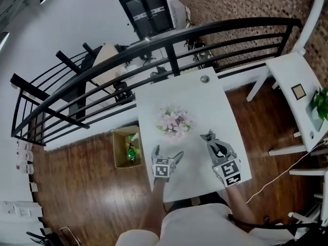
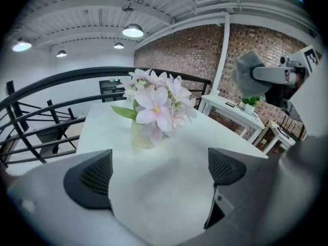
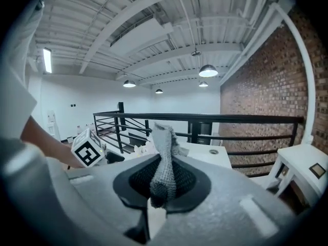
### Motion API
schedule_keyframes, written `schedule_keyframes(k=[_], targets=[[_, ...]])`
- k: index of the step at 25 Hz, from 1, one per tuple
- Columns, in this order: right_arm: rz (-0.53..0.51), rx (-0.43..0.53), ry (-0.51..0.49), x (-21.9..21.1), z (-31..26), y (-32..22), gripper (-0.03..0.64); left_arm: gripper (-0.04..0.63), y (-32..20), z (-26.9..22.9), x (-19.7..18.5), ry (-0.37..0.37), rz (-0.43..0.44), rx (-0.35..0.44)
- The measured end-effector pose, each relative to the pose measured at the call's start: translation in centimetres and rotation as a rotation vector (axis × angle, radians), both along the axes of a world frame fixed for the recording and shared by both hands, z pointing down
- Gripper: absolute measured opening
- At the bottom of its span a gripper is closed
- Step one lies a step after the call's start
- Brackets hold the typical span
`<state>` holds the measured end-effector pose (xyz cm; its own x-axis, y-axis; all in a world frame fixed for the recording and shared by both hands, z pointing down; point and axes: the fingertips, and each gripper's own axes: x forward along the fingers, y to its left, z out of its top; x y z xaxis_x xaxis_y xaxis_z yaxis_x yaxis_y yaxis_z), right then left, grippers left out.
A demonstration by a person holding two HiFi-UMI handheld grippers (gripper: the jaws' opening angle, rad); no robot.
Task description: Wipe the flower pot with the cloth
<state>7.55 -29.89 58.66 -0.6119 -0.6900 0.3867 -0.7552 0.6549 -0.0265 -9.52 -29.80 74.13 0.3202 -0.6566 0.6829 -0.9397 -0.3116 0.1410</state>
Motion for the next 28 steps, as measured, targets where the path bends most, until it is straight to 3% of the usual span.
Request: schedule_keyframes(k=[9,14,16,18,19,20,21,25,27,28], targets=[[0.065,-0.064,0.055,2.7,3.1,0.2,0.011,0.604,-9.6,3.9,0.0,0.018,-0.027,0.044],[0.085,-0.102,0.066,3.8,4.5,1.0,0.01,0.586,-11.6,4.8,0.5,-0.004,-0.01,0.049],[0.102,-0.106,0.066,3.7,4.4,1.2,0.01,0.464,-11.5,4.8,0.4,-0.023,0.014,0.049],[0.113,-0.102,0.062,3.4,4.1,1.2,0.01,0.389,-11.1,4.3,0.2,0.009,0.009,0.042],[0.116,-0.098,0.059,3.2,3.9,1.1,0.011,0.277,-10.9,3.9,-0.1,0.039,-0.011,0.035],[0.116,-0.095,0.056,3.0,3.7,1.1,0.01,0.035,-10.7,3.5,-0.4,0.066,-0.035,0.03],[0.115,-0.092,0.052,2.8,3.5,1.2,0.011,0.015,-10.5,3.4,-0.7,0.079,-0.051,0.025],[0.112,-0.088,0.028,1.7,3.0,1.5,0.011,0.018,-10.0,3.3,-0.8,0.05,-0.027,0.022],[0.105,-0.093,0.025,1.1,3.0,1.7,0.009,0.113,-10.2,3.4,-1.0,0.058,-0.021,0.025],[0.102,-0.096,0.026,0.8,3.2,1.7,0.01,0.209,-10.5,3.5,-1.1,0.066,-0.016,0.031]])
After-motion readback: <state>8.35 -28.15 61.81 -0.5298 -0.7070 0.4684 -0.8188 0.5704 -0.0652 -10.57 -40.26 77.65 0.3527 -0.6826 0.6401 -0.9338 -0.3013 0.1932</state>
